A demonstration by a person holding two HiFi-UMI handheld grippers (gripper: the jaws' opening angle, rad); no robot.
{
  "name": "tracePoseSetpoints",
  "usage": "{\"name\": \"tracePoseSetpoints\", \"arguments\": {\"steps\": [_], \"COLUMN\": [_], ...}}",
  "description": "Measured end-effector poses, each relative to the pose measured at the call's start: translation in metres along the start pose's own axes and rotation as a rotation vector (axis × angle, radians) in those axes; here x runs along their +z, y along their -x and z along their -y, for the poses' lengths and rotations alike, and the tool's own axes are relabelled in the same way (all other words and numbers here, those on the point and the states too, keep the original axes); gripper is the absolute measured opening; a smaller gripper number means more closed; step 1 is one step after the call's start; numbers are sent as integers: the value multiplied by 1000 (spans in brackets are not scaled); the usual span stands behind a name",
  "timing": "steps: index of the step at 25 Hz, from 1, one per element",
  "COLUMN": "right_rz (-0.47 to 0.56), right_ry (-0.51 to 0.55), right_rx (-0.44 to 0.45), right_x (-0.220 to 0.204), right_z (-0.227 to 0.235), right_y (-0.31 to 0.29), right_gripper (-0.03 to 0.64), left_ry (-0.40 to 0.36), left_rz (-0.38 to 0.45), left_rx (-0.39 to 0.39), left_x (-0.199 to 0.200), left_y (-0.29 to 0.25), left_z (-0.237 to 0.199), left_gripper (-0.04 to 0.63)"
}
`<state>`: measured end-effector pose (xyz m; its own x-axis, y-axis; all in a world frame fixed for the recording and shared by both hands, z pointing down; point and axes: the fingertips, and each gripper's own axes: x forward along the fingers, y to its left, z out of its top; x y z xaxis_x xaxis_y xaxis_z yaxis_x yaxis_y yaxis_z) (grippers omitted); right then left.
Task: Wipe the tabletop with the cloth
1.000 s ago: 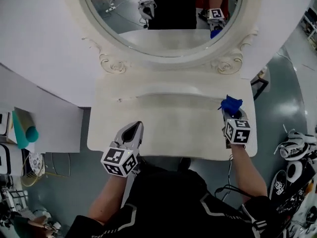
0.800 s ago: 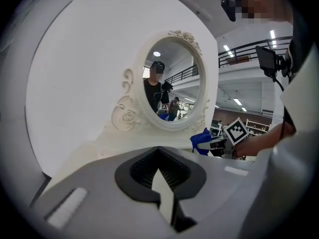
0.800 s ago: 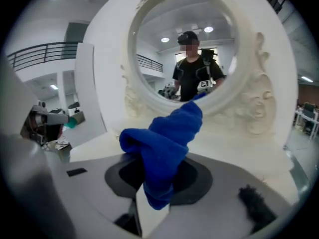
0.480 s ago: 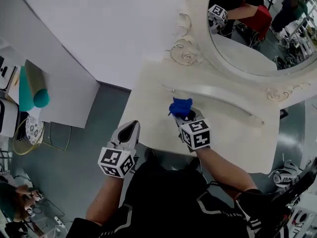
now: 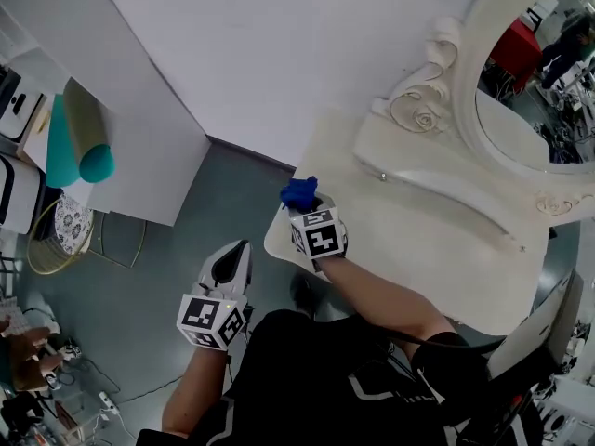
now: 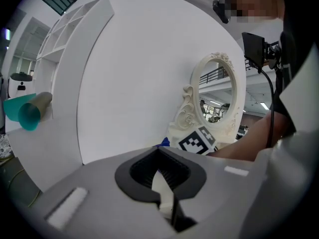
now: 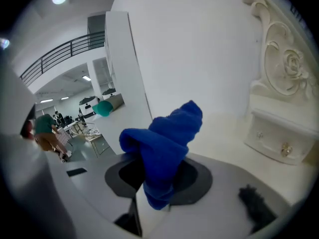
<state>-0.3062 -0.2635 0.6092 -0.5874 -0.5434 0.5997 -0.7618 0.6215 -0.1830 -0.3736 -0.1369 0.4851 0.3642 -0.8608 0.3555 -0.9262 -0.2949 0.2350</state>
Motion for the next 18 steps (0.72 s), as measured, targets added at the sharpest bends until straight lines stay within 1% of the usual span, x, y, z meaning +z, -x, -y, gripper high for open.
{"name": "tracePoseSetpoints", "arguments": {"steps": [3, 6, 9, 12, 18], "right_rz": [-34, -69, -86, -91, -87], "right_ry": [7, 21, 47, 20, -13], "right_rx": [-34, -48, -66, -98, -116], "right_x": [-5, -13, -15, -18, -32], "right_z": [0, 4, 9, 22, 45], "right_y": [-27, -36, -33, -26, 3], "right_gripper": [123, 123, 123, 123, 123], "left_ry": [5, 21, 25, 15, 9], "left_rz": [-19, -20, -14, -17, -19], "left_rx": [8, 13, 5, -23, -48], "left_x": [-9, -12, -11, -10, -4], "left_y": [8, 10, 7, 0, -12], "left_z": [-8, -9, -6, -1, 20], "left_gripper": [9, 9, 9, 9, 9]}}
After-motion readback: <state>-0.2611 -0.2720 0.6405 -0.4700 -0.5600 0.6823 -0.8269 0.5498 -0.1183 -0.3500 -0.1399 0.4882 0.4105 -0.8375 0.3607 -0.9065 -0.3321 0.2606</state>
